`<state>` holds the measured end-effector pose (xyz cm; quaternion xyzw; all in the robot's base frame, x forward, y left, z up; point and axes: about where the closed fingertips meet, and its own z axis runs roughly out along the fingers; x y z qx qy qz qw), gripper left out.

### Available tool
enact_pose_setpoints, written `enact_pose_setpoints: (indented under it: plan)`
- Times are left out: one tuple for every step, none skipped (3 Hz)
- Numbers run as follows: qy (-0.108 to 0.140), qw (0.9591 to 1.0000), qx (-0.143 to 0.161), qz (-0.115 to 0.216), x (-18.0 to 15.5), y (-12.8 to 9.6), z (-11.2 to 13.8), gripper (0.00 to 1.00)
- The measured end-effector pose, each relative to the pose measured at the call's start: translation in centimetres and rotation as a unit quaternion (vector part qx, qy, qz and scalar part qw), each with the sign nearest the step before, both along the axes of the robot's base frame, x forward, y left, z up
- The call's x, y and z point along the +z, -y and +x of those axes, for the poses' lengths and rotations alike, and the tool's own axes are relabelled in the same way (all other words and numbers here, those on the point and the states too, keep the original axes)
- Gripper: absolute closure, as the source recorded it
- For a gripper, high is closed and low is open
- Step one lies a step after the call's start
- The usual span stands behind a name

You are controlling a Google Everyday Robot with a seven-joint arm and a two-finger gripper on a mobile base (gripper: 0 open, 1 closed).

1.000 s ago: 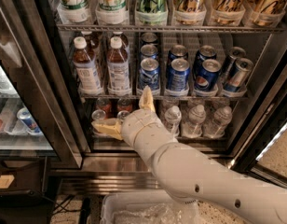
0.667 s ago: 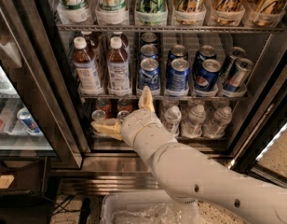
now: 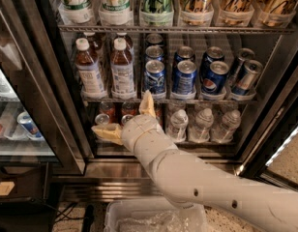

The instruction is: Pick blue plastic bottle from middle shelf of fridge

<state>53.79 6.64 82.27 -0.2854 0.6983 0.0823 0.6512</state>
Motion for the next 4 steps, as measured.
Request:
enact_pose_setpoints:
  plan:
    - [0.022,0.9995,-0.019,0.009,0.2,-0.2,1.3,0.00]
    - [0.042,0.9982,-0.038,0.019,0.7,-0.5,2.2,0.00]
    - [0.056,0.9967,-0.052,0.028,1.1,-1.0,3.0,0.03]
    - [0.067,0.9950,-0.065,0.036,1.2,-1.7,3.8,0.14]
